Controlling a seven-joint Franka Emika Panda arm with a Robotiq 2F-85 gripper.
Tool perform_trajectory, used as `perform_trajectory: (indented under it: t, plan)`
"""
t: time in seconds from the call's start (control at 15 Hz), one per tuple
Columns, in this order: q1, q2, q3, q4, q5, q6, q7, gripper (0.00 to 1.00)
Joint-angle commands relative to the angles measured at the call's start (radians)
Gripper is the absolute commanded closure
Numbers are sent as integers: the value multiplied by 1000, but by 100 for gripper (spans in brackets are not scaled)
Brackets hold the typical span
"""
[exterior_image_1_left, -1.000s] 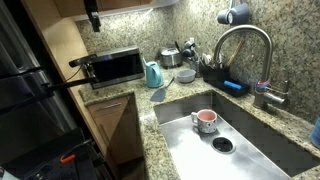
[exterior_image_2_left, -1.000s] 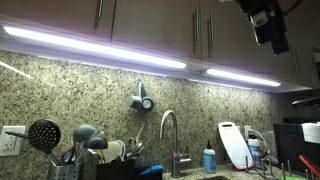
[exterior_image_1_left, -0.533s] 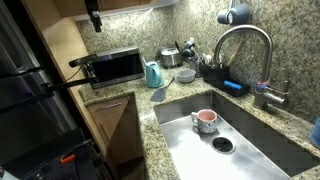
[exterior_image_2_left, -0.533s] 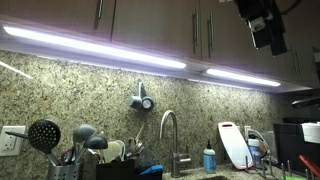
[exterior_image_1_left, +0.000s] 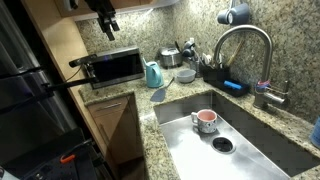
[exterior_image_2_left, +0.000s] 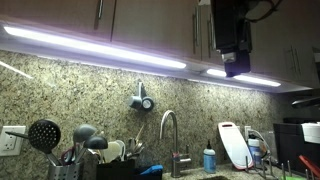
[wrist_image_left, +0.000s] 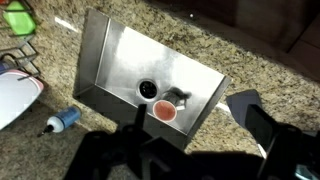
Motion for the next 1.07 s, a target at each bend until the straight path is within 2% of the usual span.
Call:
perform_trajectory:
  t: [0.0,0.47,0.73,1.0]
  plan:
    - [38,92,-20,41,-15,113,-79,0]
    - [73,226,-46,115,-9,269,-165,0]
    - [91,272,-68,145,-8,399,-125,0]
    - [114,329,-92,229,-24,349,-68,0]
